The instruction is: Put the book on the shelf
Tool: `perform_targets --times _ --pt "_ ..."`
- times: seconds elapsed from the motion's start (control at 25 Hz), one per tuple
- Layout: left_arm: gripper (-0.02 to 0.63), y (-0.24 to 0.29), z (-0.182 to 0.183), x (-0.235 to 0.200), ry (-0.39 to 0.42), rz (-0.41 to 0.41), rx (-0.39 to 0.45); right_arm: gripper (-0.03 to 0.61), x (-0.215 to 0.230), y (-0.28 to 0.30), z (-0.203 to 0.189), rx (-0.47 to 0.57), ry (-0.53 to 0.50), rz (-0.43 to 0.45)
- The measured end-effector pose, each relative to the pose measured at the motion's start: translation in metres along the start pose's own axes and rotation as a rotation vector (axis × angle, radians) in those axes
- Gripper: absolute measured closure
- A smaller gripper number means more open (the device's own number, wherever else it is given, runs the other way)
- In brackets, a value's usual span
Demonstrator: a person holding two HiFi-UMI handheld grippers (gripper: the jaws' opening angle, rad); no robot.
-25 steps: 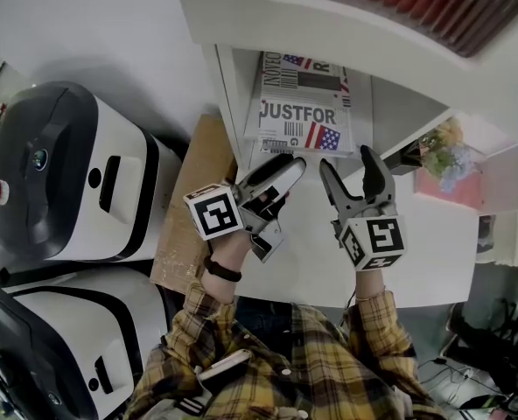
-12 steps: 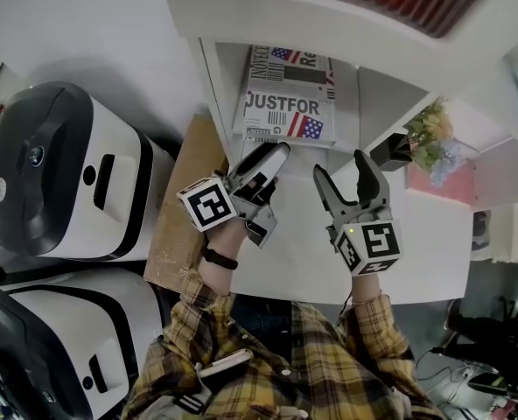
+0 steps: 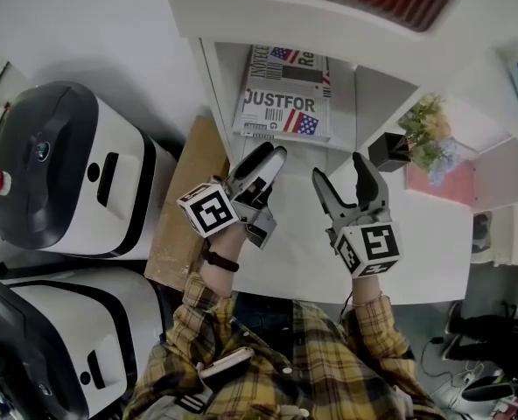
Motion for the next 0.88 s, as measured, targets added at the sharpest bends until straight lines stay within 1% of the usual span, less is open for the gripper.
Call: perform_targets --times 0.16,0.28,0.44,0.72,0.76,0.84,0.88 --pt "0.353 -0.007 -0.009 0.026 0.106 -0.006 -0.019 0.253 -0.004 -0.012 0.006 0.021 0.005 0.025" --pt "0.353 -0.008 -0.011 0.05 0.176 -0.043 -0.035 0.253 -0.009 -0.023 0.014 0.051 0.01 0.046" --pt "0.353 -0.009 -0.012 0.085 0.268 -0.1 -0.053 0.253 -0.016 -0.039 0.028 0.104 0.022 0.096" --pt "0.354 -0.016 -0.022 0.145 0.432 -0.153 -0.107 0.258 -0.024 -0.083 0.053 0.198 0.073 0.163" --pt "0.354 -0.018 -0.024 0.152 0.454 -0.157 -0.117 0.272 -0.026 -0.089 0.055 0.203 0.08 0.176" --pt "0.358 -0.02 -0.029 0.164 0.494 -0.162 -0.138 0.354 -0.029 -0.099 0.056 0.207 0.097 0.203" --pt "0.372 -0.022 -0.032 0.17 0.512 -0.163 -0.144 0.37 -0.03 -0.104 0.057 0.208 0.104 0.215"
Point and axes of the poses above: the fingertips, and each gripper's own axes: y forward along the fingers, x to its right, z out of its top, the point moved 9 cm from there along -y, backward along the fingers, and after that the axes turned 7 degrees about -z, right-handed, at the moved point
